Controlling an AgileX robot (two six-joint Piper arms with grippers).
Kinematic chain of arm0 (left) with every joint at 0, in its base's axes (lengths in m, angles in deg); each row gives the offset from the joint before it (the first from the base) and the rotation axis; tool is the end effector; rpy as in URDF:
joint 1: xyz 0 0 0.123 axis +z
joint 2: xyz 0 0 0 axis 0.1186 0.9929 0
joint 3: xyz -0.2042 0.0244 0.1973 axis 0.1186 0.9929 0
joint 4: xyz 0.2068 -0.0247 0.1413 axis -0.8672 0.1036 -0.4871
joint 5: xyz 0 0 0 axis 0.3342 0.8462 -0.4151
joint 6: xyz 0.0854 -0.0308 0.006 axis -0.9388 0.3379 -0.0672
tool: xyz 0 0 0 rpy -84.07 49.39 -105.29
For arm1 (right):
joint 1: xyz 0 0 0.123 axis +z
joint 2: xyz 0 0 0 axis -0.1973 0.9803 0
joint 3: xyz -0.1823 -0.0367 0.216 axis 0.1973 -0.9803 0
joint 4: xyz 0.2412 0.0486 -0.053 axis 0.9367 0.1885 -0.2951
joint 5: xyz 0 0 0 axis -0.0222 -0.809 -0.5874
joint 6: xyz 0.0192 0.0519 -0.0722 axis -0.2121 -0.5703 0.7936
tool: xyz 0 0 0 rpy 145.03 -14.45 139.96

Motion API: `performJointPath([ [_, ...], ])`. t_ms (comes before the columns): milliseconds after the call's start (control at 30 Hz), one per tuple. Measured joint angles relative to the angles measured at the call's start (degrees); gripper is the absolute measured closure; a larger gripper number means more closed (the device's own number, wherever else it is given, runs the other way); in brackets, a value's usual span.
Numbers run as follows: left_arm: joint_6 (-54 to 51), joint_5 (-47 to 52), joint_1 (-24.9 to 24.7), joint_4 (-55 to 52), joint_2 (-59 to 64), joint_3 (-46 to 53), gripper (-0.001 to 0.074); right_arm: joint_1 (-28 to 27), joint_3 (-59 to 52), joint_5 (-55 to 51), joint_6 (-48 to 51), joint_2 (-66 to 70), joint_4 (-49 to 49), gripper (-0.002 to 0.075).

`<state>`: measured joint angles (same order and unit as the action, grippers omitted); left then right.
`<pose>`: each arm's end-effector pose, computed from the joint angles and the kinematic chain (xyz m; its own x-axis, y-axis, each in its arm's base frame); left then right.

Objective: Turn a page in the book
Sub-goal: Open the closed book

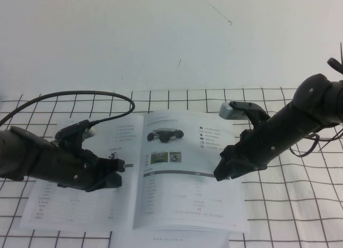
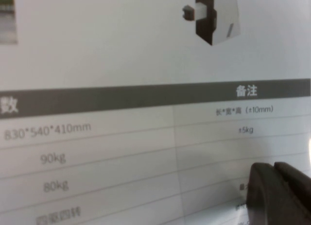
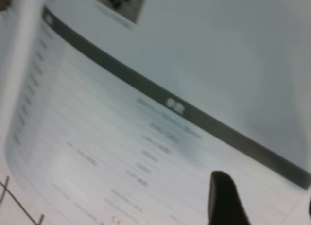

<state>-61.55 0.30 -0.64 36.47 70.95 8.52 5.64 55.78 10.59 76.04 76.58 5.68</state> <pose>0.3253 -0.0822 0.1295 -0.9368 -0.1317 -0.3242 0.0495 0.8673 -0.4954 0.3669 0.1602 0.1409 -0.9010 -0.3315 -0.2798 -0.4296 0.7712 0.4698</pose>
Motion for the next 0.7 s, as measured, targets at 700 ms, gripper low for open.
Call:
performJointPath([
  [700, -0.3, 0.0, 0.0, 0.4, 0.0, 0.0, 0.0738, 0.0, 0.0, 2.2, -5.6, 0.0, -5.3, 0.0292],
])
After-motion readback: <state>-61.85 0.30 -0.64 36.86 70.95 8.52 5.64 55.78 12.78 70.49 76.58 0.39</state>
